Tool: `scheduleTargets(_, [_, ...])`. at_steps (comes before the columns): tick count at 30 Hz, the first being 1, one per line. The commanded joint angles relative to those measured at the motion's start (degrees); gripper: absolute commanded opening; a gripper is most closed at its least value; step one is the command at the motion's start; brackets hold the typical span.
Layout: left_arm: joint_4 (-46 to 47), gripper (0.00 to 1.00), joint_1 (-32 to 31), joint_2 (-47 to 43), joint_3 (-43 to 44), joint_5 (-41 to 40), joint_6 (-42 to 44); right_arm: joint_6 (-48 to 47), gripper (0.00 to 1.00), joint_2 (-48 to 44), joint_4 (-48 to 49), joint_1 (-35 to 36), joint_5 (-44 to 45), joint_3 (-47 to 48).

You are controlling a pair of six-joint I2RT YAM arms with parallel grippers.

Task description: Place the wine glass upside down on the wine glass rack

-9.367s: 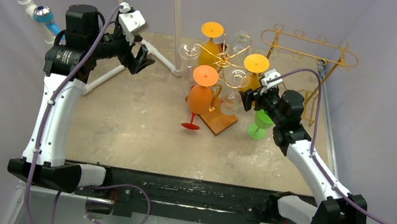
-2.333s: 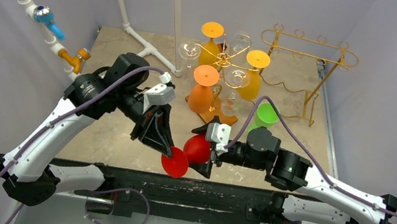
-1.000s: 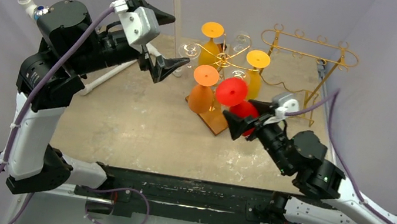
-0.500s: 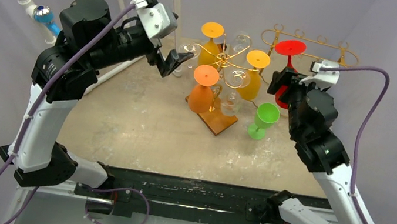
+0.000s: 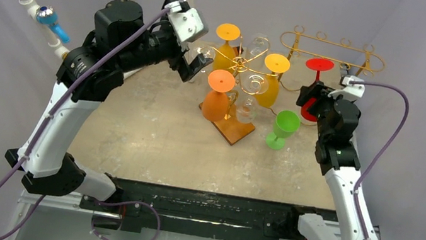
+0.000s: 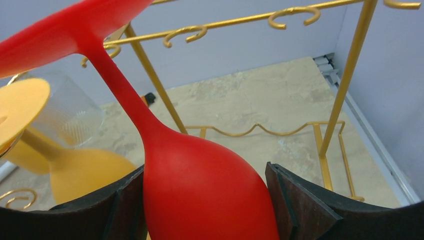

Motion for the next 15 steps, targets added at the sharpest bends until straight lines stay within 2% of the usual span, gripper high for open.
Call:
scheduleTargets(1, [-6.5, 1.0, -0.1, 0.3, -0.9, -11.6, -3.7, 1.6, 0.59, 1.0, 13.2, -3.1, -7.0, -2.2])
scheduleTargets(9, [-6.8, 1.0, -0.2, 1.3, -2.5, -11.4, -0.9, 1.3, 0.6, 5.3, 26.7, -4.7, -10.2, -6.4])
scheduleTargets(15, [-5.4, 1.0, -0.1, 0.8, -4.0, -11.7, -0.1, 0.9, 0.6, 9.4, 30.9, -5.0, -10.6, -6.0])
